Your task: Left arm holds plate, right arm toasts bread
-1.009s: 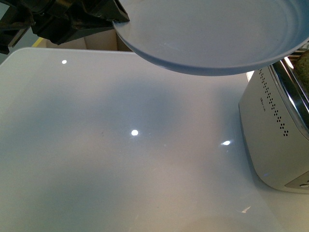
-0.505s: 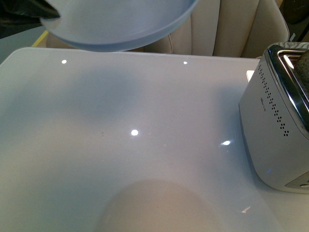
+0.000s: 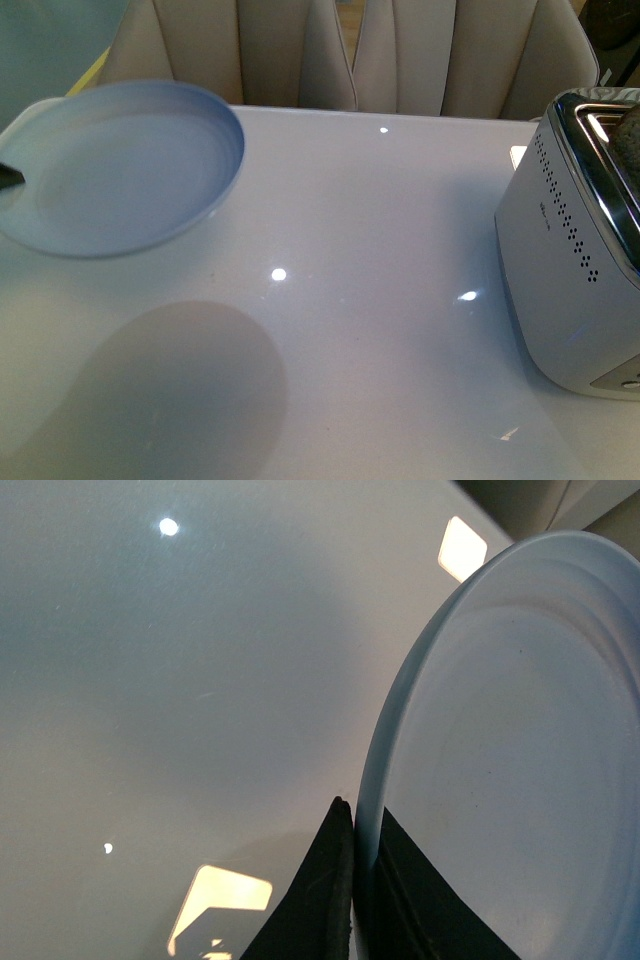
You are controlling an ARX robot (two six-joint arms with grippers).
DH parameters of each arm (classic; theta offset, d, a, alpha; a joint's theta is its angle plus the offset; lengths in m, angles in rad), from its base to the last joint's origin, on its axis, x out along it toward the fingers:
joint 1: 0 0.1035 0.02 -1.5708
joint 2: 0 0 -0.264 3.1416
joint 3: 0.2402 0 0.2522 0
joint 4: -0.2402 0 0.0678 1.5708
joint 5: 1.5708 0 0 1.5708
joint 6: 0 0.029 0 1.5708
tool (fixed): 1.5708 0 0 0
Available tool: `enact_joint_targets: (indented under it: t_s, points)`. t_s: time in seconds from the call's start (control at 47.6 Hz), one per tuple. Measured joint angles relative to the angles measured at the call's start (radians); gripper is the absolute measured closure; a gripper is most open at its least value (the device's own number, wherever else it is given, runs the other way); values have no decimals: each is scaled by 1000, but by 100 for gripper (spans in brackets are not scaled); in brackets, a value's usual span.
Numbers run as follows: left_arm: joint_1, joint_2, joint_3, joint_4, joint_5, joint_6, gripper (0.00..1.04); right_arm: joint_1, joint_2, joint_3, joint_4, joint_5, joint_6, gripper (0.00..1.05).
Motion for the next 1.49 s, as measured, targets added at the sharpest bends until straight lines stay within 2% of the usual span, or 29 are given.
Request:
enact_joint_targets:
  t_s: [0.231, 0.42, 0.673, 1.072, 1.492]
  points:
    - [103, 143, -45, 58, 61, 214, 102, 0, 0, 0, 0, 0, 0, 9]
    - [182, 261, -58, 126, 78, 321, 102, 0, 0, 0, 0, 0, 0, 9]
    - [232, 413, -62, 229, 60, 346, 102, 0, 0, 0, 0, 0, 0, 9]
    - [252, 494, -36, 275, 67, 349, 101, 0, 0, 0, 0, 0, 0, 9]
    - [264, 441, -49, 311, 65, 312, 18, 0, 0, 0, 0, 0, 0, 9]
